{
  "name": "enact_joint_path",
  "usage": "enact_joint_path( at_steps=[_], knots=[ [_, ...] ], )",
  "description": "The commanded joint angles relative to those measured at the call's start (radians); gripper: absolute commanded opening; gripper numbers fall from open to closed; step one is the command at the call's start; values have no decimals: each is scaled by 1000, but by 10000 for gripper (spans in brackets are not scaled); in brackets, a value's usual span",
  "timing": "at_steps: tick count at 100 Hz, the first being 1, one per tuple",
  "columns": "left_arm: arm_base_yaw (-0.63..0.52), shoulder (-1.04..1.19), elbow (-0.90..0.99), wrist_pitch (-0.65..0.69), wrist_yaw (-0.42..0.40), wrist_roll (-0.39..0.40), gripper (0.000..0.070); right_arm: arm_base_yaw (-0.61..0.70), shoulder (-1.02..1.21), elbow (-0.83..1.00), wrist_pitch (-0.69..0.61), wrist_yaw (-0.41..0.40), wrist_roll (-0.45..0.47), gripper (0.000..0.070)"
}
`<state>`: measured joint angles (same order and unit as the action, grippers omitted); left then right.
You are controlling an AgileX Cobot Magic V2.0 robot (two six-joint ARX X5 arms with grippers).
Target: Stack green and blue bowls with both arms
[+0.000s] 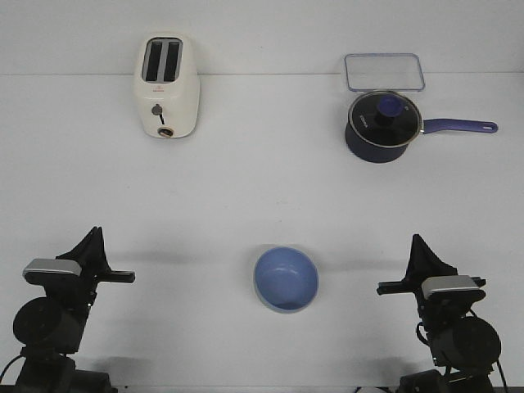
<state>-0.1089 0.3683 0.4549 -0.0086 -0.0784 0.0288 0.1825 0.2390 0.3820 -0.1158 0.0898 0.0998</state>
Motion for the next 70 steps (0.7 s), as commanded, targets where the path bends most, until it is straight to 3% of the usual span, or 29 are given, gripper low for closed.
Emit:
enact_joint_path(
  at_steps=[1, 18, 43, 70],
  knots=[
    [0, 3, 14, 10, -1, 11, 15, 1, 2, -1, 11, 1, -12, 0],
    [4, -31, -11, 17, -1, 13, 15, 1, 2, -1, 11, 1, -11, 0],
    [87, -179, -248, 190, 15, 21, 15, 1, 2, -1, 11, 1, -12, 0],
    [135, -352, -414, 210, 58, 2, 15, 1, 2, -1, 11, 1, -12, 0]
  ],
)
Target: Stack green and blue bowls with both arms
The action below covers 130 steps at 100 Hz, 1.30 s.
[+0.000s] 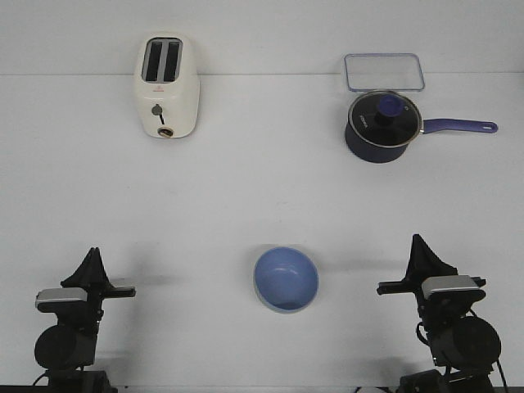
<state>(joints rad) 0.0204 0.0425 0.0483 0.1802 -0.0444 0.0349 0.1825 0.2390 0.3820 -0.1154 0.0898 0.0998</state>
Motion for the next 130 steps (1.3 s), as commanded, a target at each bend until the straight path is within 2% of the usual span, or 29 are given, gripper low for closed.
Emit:
enact_joint_path(
  at_steps=[1, 20, 99, 109, 117, 130],
  knots=[
    [6, -31, -11, 21, 27, -4, 15, 1, 2, -1, 10, 1, -12, 0],
    [17, -40, -35, 28, 29, -28, 15, 1, 2, -1, 11, 1, -12, 0],
    [17, -38, -34, 30, 29, -27, 15, 1, 2, -1, 10, 2, -12, 0],
    [17, -38, -34, 30, 29, -27, 15, -1, -7, -1, 9, 17, -59, 0],
    [17, -38, -34, 30, 29, -27, 15, -12, -21, -6, -6, 35, -142, 0],
    [17, -38, -34, 30, 29, -27, 15, -50, -84, -97, 6, -19, -269, 0]
  ],
)
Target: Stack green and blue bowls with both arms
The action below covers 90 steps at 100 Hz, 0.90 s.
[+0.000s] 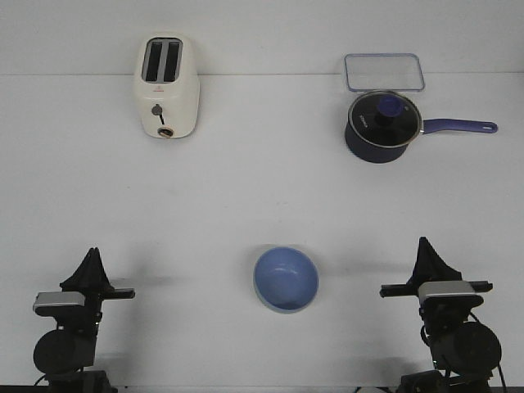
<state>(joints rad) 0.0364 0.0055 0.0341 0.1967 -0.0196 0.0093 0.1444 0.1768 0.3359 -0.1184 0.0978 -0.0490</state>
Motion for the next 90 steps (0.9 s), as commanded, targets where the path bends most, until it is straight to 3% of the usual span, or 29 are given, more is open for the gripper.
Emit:
enact_joint_path(
  at_steps=[1, 13, 37, 90],
  knots=[
    [1, -1, -20, 13, 4, -2, 15, -16, -28, -61, 12, -32, -129, 0],
    [1, -1, -20, 13, 4, -2, 15, -42, -119, -178, 21, -102, -216, 0],
    [1, 0, -20, 14, 4, -2, 15, -56, -175, -322, 83, -108, -241, 0],
    [1, -1, -20, 14, 4, -2, 15, -57, -175, -323, 82, -100, -240, 0]
  ],
)
